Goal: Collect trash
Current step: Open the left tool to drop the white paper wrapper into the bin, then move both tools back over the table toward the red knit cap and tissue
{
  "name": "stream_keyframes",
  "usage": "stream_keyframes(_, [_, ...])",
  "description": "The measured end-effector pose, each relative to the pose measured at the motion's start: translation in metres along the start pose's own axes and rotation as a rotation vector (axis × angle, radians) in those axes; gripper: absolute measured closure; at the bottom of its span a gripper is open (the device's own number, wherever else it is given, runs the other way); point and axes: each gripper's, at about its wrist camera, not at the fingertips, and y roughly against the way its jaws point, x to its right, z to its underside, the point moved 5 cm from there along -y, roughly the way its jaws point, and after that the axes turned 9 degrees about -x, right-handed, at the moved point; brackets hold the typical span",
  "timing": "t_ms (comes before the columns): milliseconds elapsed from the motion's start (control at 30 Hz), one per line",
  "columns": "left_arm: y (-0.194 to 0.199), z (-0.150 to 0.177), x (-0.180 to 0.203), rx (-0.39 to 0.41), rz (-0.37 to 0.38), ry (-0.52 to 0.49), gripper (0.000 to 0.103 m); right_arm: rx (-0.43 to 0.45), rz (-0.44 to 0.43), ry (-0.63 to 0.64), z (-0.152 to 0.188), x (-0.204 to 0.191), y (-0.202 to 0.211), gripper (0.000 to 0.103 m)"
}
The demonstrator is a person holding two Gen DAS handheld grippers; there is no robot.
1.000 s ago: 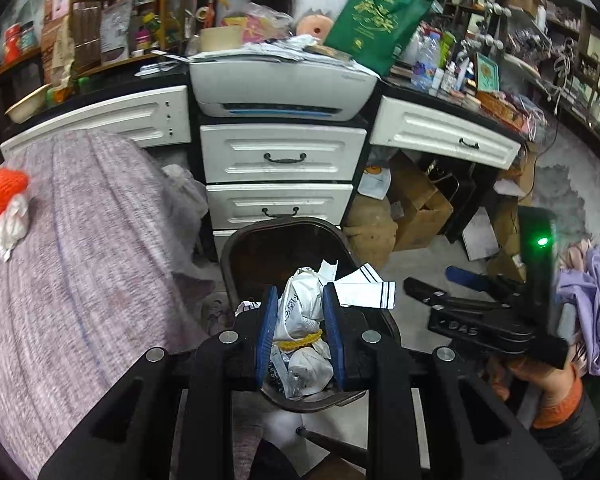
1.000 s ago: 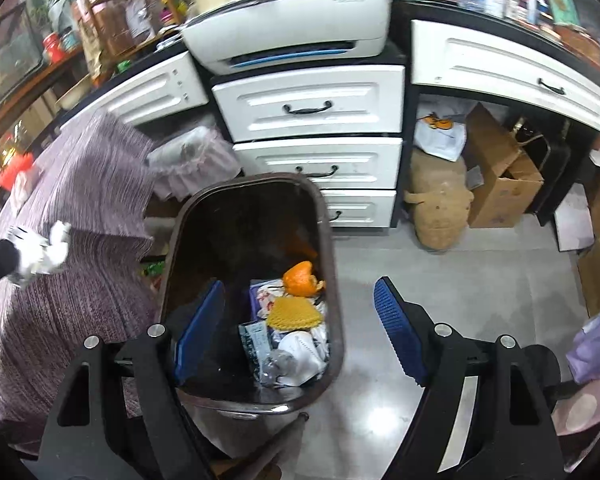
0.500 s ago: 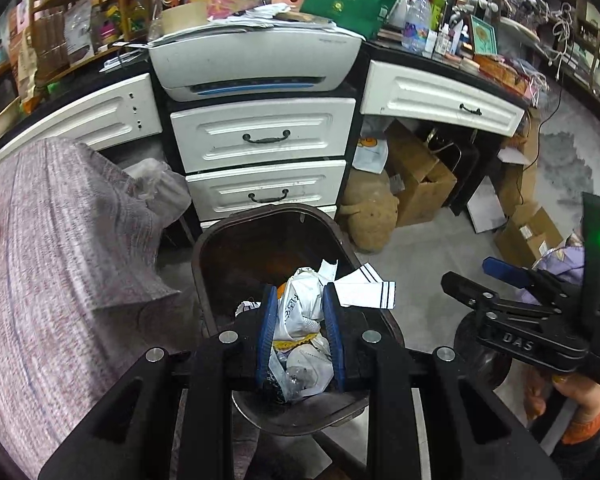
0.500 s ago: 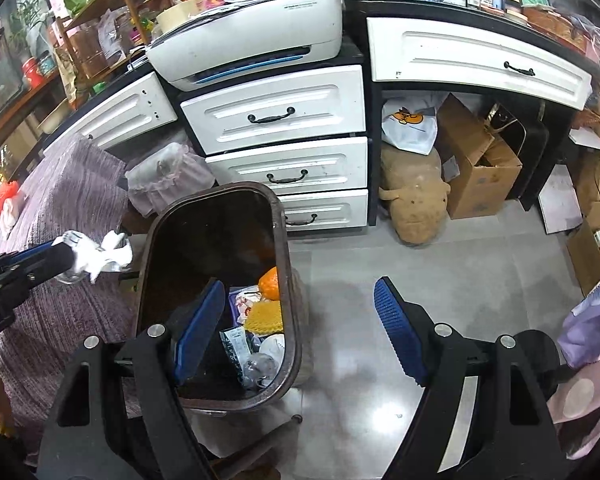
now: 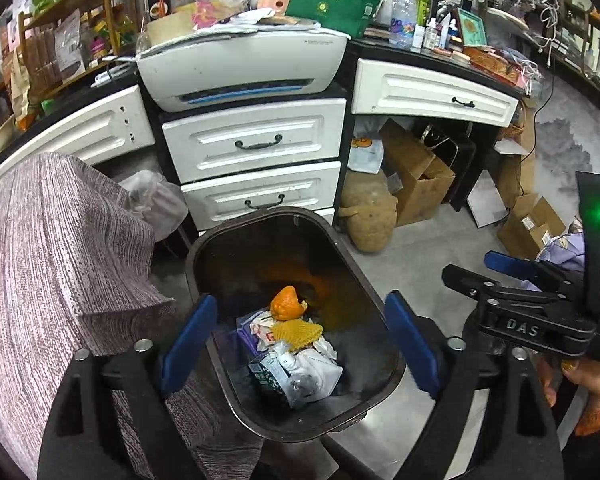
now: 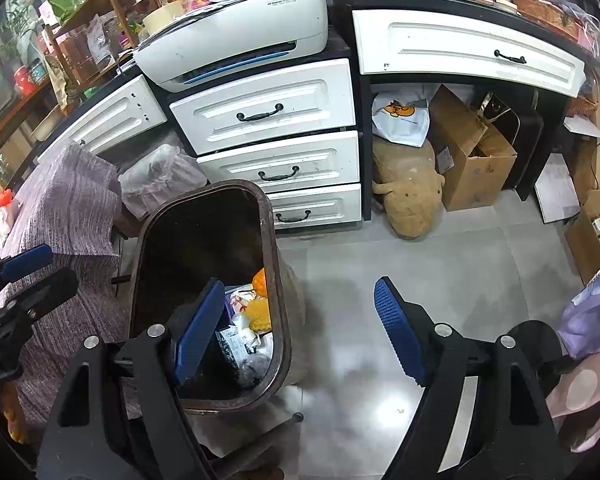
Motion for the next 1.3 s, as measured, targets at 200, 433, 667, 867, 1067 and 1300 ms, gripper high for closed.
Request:
stream_keyframes(200, [0.014, 0.006, 0.0, 0.029, 0.024, 0.017, 0.014, -0.002, -0.02, -0.004, 0.0, -0.005, 0.0, 0.025])
stream_keyframes(433, [0.042, 0.013, -0.013, 0.088, 0.022, 0.067, 0.009, 0.007, -0.064, 0.021, -0.001, -0.025, 0.006, 0.025])
stream_keyframes(667, [0.072, 0.021, -0.033, 0.153, -0.022, 0.093, 0.006, 0.007, -0.14, 0.068, -0.004, -0.057, 0.015, 0.02])
stream_keyframes(867, [0.089, 0.034, -0.06, 0.167, -0.066, 0.138, 0.006, 0.014, -0.186, 0.153, -0.005, -0.1, 0.025, 0.02])
stream_keyframes(1067, [0.105, 0.049, -0.093, 0.178, -0.113, 0.193, 0.006, 0.013, -0.255, 0.258, -0.006, -0.15, 0.034, 0.019])
stream_keyframes(1300, [0.124, 0.067, -0.142, 0.189, -0.179, 0.269, 0.006, 0.018, -0.324, 0.396, -0.008, -0.216, 0.047, 0.019])
